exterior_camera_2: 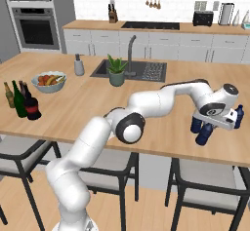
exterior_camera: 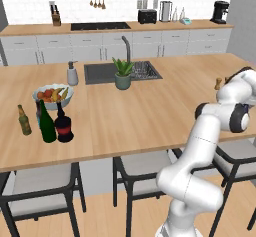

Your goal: Move the plastic bottles in the middle to the plastics group, and the glass bottles in the middle to the glass group.

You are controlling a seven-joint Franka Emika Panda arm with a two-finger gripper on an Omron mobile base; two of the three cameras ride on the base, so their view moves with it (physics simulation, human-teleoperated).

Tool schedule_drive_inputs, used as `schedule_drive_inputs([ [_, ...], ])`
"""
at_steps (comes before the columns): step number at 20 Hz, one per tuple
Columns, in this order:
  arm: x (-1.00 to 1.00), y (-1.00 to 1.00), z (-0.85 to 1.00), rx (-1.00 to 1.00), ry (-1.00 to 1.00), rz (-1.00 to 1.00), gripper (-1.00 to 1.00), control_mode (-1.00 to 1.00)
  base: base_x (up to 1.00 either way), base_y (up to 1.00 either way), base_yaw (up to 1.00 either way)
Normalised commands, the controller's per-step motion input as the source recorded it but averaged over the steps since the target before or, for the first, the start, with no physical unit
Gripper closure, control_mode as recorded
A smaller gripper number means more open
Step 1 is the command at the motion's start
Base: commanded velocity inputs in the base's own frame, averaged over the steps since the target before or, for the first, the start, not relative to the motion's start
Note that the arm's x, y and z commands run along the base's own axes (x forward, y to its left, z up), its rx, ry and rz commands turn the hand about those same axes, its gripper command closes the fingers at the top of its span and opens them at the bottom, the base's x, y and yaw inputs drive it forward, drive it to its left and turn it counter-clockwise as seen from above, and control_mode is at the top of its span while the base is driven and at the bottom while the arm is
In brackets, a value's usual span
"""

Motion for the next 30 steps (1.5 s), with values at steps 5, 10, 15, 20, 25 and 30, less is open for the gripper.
schedule_drive_inputs([
  [5, 0.02, 0.28, -0.52, 0.0, 0.0, 0.0, 1.0, -1.0, 0.0, 0.0, 0.0],
  [10, 0.0, 0.4, -0.46, 0.0, 0.0, 0.0, 1.0, -1.0, 0.0, 0.0, 0.0],
  [15, -0.05, 0.28, -0.43, 0.0, 0.0, 0.0, -1.0, -1.0, 0.0, 0.0, 0.0],
  [20, -0.09, -0.01, -0.15, 0.0, 0.0, -0.01, -1.0, -1.0, 0.0, 0.0, 0.0],
  [25, -0.22, 0.01, 0.25, 0.02, 0.0, 0.0, -1.0, -1.0, 0.0, 0.0, 0.0],
  [30, -0.16, 0.11, 0.41, 0.0, 0.0, 0.0, -1.0, -1.0, 0.0, 0.0, 0.0],
])
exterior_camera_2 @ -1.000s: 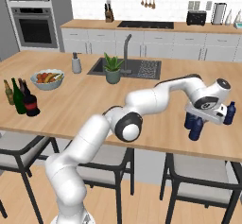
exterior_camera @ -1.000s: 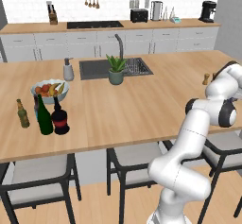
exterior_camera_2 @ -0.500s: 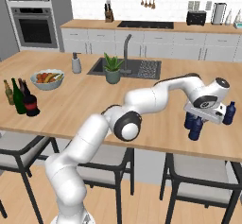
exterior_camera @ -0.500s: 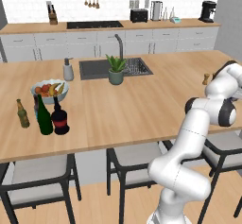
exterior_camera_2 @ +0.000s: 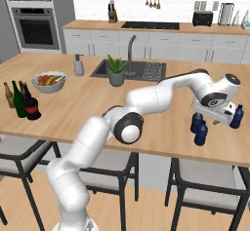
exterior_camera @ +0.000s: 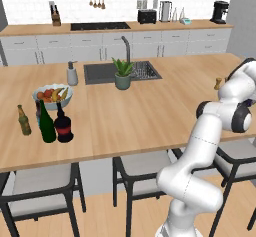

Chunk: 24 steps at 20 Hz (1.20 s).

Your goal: Move the plastic bottles in the middle to the plastics group, and the glass bottles in the middle to the glass group.

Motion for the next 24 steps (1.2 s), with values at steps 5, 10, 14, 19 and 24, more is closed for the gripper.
schedule_drive_inputs([
  [5, -0.41, 0.12, 0.75, 0.0, -0.04, 0.0, -1.0, -1.0, 0.0, 0.0, 0.0],
  [10, -0.37, 0.64, 0.25, -0.03, 0.06, -0.14, -1.0, -1.0, 0.0, 0.0, 0.0],
  [14, -0.27, 0.99, 0.0, -0.05, 0.12, -0.16, -1.0, -1.0, 0.0, 0.0, 0.0],
  [19, -0.45, 1.0, 0.0, -0.05, 0.06, -0.08, -1.0, -1.0, 0.0, 0.0, 0.0],
  [24, -0.48, 0.9, 0.01, -0.02, 0.08, -0.04, -1.0, -1.0, 0.0, 0.0, 0.0],
])
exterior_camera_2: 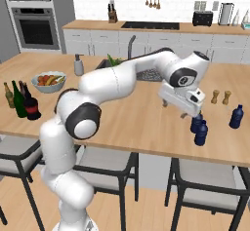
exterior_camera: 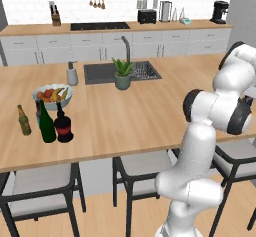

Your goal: Move the plastic bottles in the middle to the plastics group, and the glass bottles in the middle to the glass group.

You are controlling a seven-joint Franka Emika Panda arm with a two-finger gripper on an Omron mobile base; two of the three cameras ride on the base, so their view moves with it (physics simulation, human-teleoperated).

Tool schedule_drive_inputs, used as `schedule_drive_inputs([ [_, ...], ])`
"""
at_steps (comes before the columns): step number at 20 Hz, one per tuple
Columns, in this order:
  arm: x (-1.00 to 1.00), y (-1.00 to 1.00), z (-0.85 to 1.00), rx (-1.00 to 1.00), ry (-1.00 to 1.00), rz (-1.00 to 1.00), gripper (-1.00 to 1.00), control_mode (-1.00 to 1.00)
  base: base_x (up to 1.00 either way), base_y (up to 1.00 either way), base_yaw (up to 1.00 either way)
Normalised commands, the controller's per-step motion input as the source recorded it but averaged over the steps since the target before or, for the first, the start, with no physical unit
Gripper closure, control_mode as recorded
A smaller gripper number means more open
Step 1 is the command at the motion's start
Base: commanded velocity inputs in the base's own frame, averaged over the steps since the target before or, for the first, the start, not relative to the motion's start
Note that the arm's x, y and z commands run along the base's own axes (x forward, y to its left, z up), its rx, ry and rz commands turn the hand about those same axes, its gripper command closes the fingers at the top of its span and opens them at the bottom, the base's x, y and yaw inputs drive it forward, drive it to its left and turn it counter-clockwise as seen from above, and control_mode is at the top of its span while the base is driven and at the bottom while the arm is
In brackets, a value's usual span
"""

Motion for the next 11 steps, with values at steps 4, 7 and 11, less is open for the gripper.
schedule_drive_inputs([
  [4, -0.56, 0.76, 0.0, -0.01, 0.15, 0.0, -1.0, -1.0, 0.0, 0.0, 0.0],
  [7, -0.55, 0.81, 0.0, -0.01, 0.15, 0.0, -1.0, -1.0, 0.0, 0.0, 0.0],
  [11, -0.53, 0.78, 0.01, 0.0, 0.17, -0.03, -1.0, -1.0, 0.0, 0.0, 0.0],
])
